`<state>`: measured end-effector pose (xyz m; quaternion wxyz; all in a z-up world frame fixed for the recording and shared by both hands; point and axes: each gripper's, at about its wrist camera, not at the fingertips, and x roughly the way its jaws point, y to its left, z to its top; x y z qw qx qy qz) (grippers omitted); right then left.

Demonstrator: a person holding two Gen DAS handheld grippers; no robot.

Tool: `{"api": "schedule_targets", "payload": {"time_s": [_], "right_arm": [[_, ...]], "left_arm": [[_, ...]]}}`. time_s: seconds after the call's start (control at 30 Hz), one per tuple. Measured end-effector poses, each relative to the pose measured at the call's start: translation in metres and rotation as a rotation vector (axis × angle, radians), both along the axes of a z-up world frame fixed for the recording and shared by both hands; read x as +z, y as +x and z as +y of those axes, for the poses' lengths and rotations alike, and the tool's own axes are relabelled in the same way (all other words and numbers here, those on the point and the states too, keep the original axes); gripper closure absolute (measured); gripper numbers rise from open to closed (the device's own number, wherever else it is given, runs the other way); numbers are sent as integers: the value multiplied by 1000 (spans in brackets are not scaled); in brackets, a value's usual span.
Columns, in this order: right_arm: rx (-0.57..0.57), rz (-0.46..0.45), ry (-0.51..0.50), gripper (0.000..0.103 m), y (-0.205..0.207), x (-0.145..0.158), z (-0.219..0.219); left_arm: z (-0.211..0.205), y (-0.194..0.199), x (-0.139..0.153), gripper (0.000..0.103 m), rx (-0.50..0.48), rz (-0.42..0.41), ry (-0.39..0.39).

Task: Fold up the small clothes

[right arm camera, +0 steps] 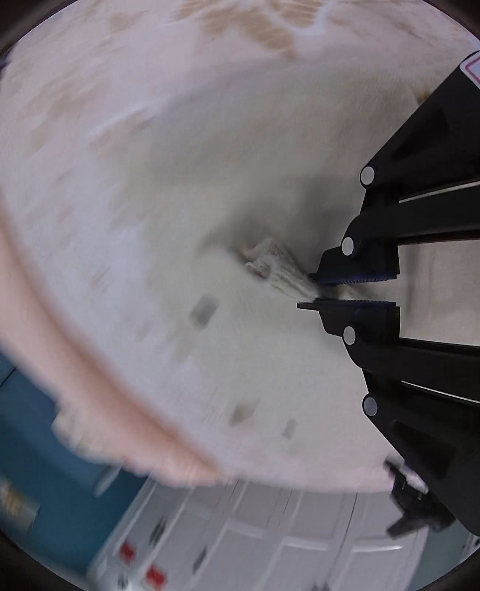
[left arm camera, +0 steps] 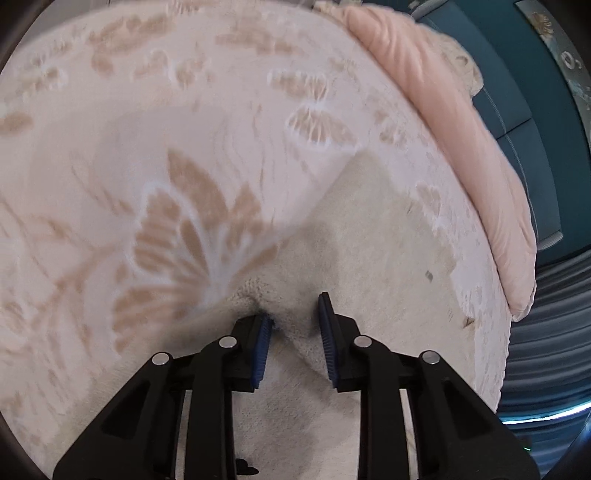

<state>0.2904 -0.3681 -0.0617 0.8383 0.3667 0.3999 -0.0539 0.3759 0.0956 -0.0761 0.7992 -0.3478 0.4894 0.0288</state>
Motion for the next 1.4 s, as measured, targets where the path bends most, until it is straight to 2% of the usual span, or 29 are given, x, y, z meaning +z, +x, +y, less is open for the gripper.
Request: {"api": "schedule_targets", "payload": {"time_s": [0.03,0.1,0.13,0.17,0.2,0.23,0.27,0.3,0.33,0.4,0.43,0.5,0.6,0.67,0.7,0.73,0.77,0.83,0.87,0.97,1.0,1.07,1.17,1.3,1.37,1.4], "right_arm": [[8,-101,0,96,-5,26,3],[14,-210,-16,96,-18,54,6],[7,-243,-90,97,-26,61,7],[11,-180,-160,97,-24,49,7],[31,-89,-162,97,-17,30,7],[53,84,-144,97,-9,-8,4],[58,125,-154,97,-10,-18,4],[60,104,-158,97,-14,-19,6],[44,22,-129,97,-24,-9,6],[22,-43,-105,97,-32,-5,1],[11,20,-126,97,-29,-18,-2],[34,135,-91,97,-21,-45,-5],[-18,66,-35,91,-38,-27,-10],[-37,40,-64,88,-65,-9,-8],[-36,31,-84,88,-78,-2,-6],[-29,21,-120,81,-106,8,-2],[-30,24,-151,67,-129,13,5],[-38,51,-211,52,-177,16,9],[-43,66,-230,49,-205,13,12],[-69,172,-256,46,-288,4,21],[-76,192,-244,46,-307,2,23],[-100,234,-159,44,-352,-8,26],[-125,244,-71,42,-387,-23,35],[-101,233,-24,42,-388,-36,52],[-89,222,-13,30,-382,-38,57],[-90,210,-21,29,-376,-37,59]], "left_arm": [[2,1,7,81,-11,-26,5],[4,3,10,81,-34,-35,26],[5,4,8,81,-45,-31,38],[5,5,0,79,-59,-17,55],[4,5,-7,82,-62,3,75],[4,4,-12,83,-58,15,86],[5,1,-16,85,-49,15,86],[6,-1,-16,85,-42,2,81],[6,-2,-15,85,-42,-1,85],[4,-1,-15,85,-63,-3,113],[3,0,-16,85,-71,-3,125],[0,1,-16,85,-76,-1,143],[-5,1,-10,83,-123,-5,160],[-7,-7,0,76,-192,-29,177],[-5,-18,6,63,-214,-49,184],[-1,-30,13,57,-227,-70,185],[7,-50,20,46,-243,-91,186],[21,-84,27,38,-265,-108,185],[33,-112,27,33,-281,-97,193],[61,-171,20,32,-285,-58,203],[72,-192,17,31,-276,-40,196],[87,-224,9,31,-253,-8,168],[102,-264,-2,30,-207,32,100],[90,-283,-3,21,-202,11,97],[78,-282,-6,17,-213,2,73],[72,-280,-7,14,-216,2,70]]}}
